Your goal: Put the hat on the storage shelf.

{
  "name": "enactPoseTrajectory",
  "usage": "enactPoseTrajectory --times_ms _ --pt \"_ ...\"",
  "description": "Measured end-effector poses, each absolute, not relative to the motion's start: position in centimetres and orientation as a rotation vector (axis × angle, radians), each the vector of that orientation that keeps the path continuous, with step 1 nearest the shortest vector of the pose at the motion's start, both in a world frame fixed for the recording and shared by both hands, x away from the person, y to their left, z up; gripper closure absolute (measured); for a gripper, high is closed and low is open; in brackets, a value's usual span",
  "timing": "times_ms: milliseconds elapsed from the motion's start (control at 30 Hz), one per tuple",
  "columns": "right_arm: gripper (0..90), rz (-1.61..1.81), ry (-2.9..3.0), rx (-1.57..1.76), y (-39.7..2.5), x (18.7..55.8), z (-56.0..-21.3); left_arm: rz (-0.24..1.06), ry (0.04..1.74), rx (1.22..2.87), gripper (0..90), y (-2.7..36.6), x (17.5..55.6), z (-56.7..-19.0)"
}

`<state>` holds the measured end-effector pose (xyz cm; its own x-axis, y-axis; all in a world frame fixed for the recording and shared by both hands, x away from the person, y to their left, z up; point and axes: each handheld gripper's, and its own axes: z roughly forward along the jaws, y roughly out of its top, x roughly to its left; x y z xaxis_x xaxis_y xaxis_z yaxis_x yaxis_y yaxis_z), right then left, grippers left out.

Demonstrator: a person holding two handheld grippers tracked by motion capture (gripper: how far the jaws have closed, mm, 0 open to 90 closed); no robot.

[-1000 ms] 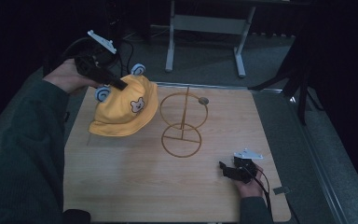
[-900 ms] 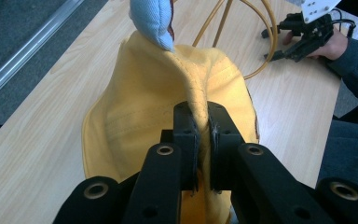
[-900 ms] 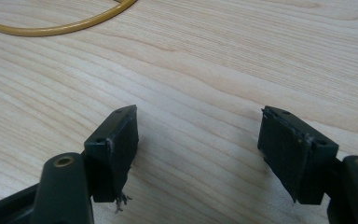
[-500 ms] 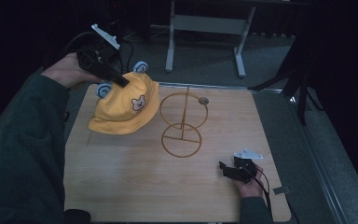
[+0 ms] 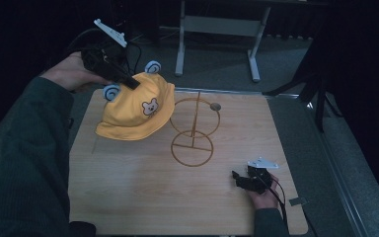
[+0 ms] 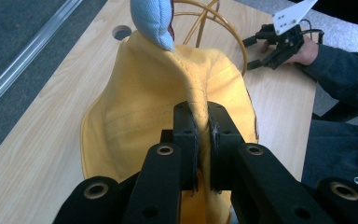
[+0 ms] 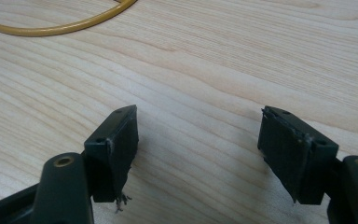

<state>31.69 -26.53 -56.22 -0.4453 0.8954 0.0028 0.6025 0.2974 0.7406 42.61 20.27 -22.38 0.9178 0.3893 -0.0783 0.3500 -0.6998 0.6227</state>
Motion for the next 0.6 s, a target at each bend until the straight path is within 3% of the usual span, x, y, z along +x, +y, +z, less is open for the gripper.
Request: enactPoseTrajectory --times_ms 600 --pt "28.4 0.958 2.158 1.339 -26.53 31.68 -56.22 0.04 0.475 2.284 84.5 20.48 42.57 -22.52"
